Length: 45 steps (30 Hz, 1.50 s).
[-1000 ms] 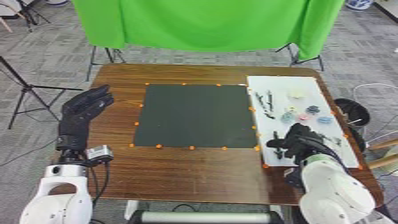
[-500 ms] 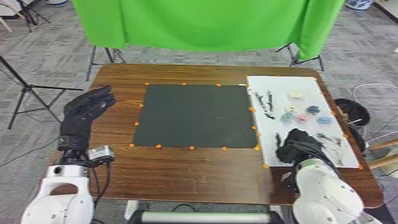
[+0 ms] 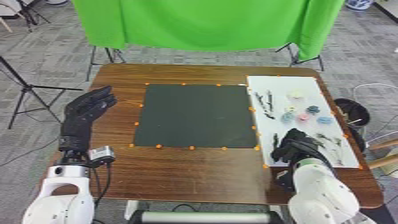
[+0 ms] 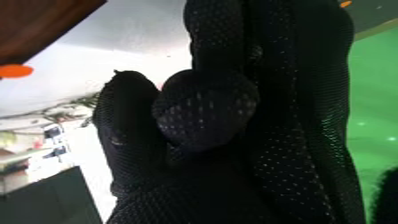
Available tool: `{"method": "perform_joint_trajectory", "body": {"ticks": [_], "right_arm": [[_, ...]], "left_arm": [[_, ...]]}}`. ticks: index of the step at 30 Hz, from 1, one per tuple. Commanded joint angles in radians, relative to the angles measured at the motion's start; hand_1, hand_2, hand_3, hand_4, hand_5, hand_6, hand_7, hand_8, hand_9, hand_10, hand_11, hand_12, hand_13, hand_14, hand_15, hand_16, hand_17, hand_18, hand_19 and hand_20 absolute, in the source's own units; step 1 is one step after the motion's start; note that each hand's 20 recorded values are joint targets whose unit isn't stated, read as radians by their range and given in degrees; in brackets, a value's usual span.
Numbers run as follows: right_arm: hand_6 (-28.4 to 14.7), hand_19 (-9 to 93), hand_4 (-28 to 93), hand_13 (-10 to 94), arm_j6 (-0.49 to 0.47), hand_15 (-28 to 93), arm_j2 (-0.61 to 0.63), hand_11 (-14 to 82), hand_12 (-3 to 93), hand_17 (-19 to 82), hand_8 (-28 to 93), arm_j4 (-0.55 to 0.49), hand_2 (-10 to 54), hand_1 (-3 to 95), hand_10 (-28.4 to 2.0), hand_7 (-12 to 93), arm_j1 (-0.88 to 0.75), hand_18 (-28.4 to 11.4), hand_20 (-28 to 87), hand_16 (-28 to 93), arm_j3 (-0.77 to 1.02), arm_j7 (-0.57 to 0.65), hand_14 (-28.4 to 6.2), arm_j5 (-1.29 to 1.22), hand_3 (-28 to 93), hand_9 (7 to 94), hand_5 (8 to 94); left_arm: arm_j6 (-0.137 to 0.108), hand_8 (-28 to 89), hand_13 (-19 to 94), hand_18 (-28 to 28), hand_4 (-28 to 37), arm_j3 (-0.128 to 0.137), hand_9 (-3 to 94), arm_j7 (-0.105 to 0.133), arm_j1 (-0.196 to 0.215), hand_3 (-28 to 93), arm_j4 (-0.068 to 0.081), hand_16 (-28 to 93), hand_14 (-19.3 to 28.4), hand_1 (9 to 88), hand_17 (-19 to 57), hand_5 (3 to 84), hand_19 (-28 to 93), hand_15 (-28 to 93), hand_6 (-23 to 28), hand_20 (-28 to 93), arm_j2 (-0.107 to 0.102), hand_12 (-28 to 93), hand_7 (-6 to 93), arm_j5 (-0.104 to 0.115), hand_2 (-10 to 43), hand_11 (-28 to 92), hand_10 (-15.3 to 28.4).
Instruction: Arrange flowers
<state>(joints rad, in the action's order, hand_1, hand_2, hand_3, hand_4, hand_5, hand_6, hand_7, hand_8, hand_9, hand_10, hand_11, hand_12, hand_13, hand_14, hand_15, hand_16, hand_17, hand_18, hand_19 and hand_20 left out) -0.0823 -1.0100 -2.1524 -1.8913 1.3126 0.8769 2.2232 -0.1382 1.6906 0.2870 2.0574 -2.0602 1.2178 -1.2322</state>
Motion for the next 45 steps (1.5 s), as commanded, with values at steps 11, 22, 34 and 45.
{"method": "perform_joint_trajectory", "body": {"ticks": [11,22,34,45], "right_arm": [[-4.6,86,22,94,-0.009,63,0.01,33.6,42.8,78,27,0.024,-9.5,57.2,-11.4,36,-0.019,-3.5,49,23,-0.024,0.002,1.4,0.029,58,90.1,72.2],[-5.0,88,23,94,0.013,65,0.027,37.0,44.1,78,28,-0.016,-9.5,57.4,-11.8,39,-0.03,-3.9,50,24,-0.014,-0.018,2.1,0.087,58,88.9,70.8],[-5.0,89,23,94,0.035,66,0.071,38.2,43.6,78,28,-0.126,-9.5,57.5,-11.9,40,-0.041,-3.8,49,24,0.081,-0.044,2.3,0.087,58,88.7,71.1],[-4.8,90,23,94,0.065,66,0.091,38.6,43.4,78,28,-0.207,-9.5,57.3,-11.7,40,0.017,-3.8,48,24,0.086,-0.071,2.5,0.018,58,88.6,70.9]], "left_arm": [[-0.003,-8,39,14.6,-16.6,-0.001,48.2,-0.008,0.007,65,-0.002,-1,17.2,34.5,7.8,50.2,24,29,3.3,26,0.012,10,16.7,0.005,-9.2,21,13.3],[-0.011,-8,38,14.6,-16.7,-0.004,48.3,-0.006,0.006,65,-0.002,-1,17.2,34.7,7.7,50.2,24,29,3.3,26,0.004,10,16.7,0.013,-9.0,21,13.4],[-0.007,-8,39,14.7,-16.5,-0.004,48.1,-0.007,0.005,65,0.0,-1,17.2,34.6,7.8,50.1,24,29,3.3,26,0.001,10,16.8,0.017,-9.0,21,13.3],[-0.008,-8,39,14.7,-16.7,-0.003,48.1,-0.011,-0.017,65,0.021,-1,17.2,34.4,7.7,50.2,24,29,3.3,26,-0.046,10,16.7,0.029,-9.3,21,13.3]]}}
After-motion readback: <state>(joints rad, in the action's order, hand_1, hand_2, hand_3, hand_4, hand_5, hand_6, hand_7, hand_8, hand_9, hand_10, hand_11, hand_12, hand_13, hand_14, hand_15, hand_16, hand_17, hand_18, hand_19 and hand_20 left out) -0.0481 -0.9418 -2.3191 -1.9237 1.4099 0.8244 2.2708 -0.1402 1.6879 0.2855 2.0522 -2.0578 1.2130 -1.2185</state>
